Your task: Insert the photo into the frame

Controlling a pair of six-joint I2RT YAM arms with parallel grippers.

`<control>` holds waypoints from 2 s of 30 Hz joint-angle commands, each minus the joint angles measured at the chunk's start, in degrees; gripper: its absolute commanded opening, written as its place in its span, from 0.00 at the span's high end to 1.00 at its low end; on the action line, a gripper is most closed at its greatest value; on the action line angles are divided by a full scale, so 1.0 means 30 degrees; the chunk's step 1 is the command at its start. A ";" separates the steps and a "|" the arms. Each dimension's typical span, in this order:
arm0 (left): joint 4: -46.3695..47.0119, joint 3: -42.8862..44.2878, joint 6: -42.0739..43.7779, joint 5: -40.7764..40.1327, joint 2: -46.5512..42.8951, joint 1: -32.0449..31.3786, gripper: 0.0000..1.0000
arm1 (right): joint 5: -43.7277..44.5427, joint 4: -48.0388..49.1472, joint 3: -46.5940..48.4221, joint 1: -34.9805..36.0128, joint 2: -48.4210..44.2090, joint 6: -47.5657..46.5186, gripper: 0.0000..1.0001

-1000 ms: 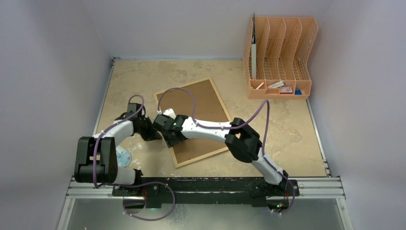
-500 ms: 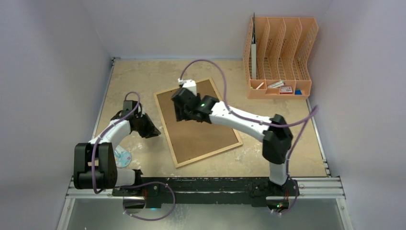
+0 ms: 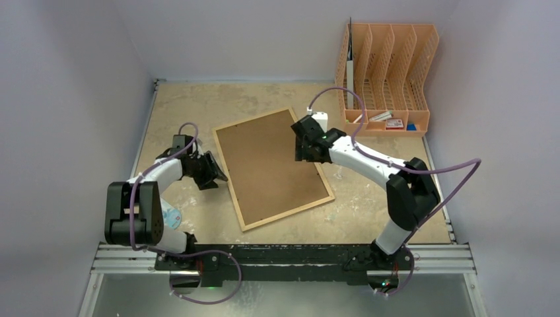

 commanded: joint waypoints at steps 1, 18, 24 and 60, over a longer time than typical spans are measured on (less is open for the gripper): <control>0.0712 0.0869 0.0481 0.0611 0.1028 0.0130 0.52 | 0.0234 0.0983 -0.0820 -0.1228 -0.0999 -0.0068 0.25; 0.2186 0.1166 -0.0227 0.1317 0.2498 0.0130 0.51 | -0.5836 0.5444 -0.5088 -0.4762 -0.0033 -0.1089 0.28; 0.2239 0.0692 -0.1198 -0.0906 0.1531 0.0130 0.64 | -0.7298 0.5833 -0.5667 -0.5028 0.0397 -0.1562 0.30; 0.3443 0.5911 -0.0611 -0.3562 0.6531 0.0833 0.54 | -0.7997 0.5031 -0.5586 -0.4977 -0.0136 -0.3539 0.32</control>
